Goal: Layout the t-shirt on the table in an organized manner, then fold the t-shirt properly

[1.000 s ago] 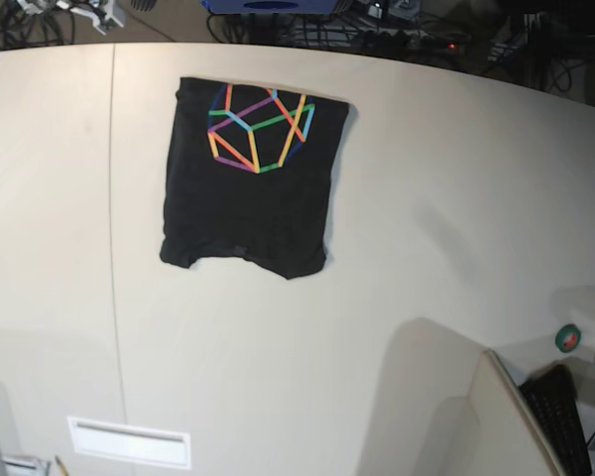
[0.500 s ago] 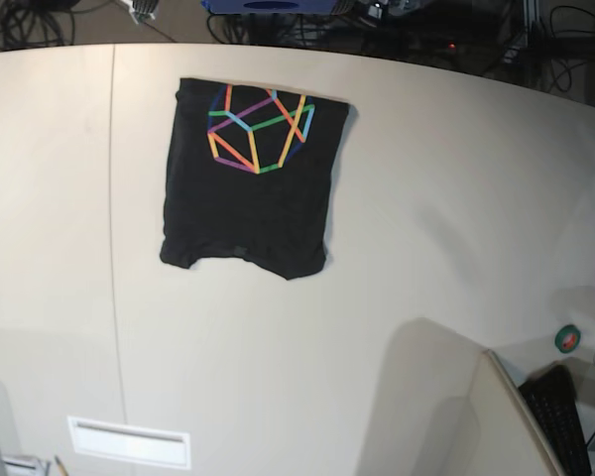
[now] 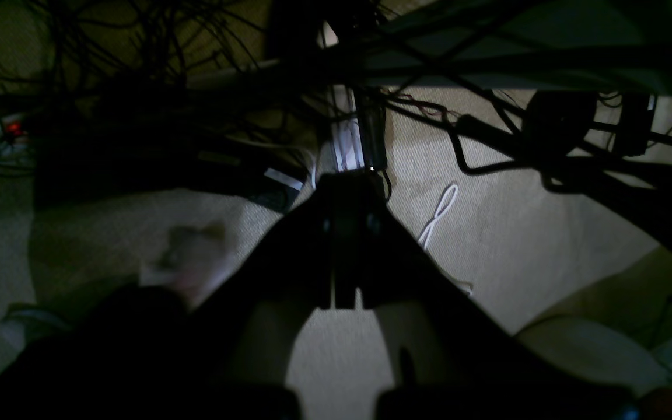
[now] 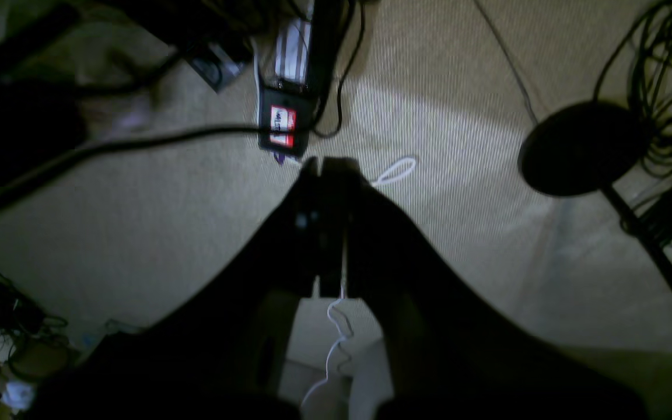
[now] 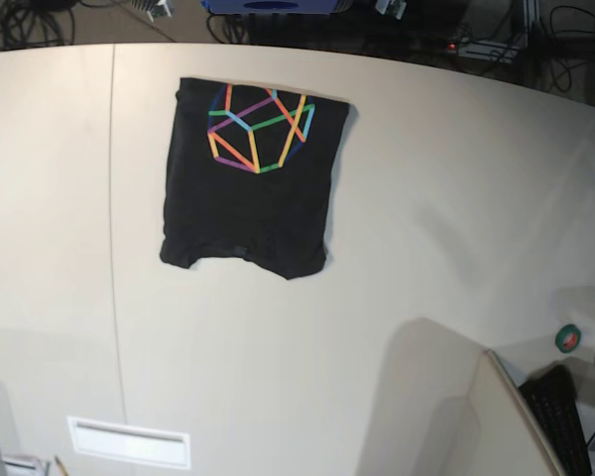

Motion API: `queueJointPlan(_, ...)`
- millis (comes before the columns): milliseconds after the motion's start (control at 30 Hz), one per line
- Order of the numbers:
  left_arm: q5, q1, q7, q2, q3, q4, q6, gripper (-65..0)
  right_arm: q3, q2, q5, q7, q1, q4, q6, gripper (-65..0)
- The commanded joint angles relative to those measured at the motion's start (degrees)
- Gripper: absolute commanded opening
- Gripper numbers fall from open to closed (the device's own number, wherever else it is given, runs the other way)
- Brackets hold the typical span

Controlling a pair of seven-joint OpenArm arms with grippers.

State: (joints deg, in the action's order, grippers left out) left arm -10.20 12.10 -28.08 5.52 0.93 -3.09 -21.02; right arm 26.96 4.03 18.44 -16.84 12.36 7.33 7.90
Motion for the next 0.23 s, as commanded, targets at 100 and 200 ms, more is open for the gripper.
queueJointPlan(100, -0.13, 1.05, -0.45, 0.15, -0.09, 0.85, -0.13, -65.0, -0.10, -0.12, 0.07, -0.61, 0.52, -0.08, 0.05, -65.0)
queueJointPlan(200, -0.05, 0.78, -0.45, 0.24, -0.09, 0.94, 0.22, -65.0, -0.02, -0.03, 0.07, -0.61, 0.34, -0.08, 0.05, -65.0)
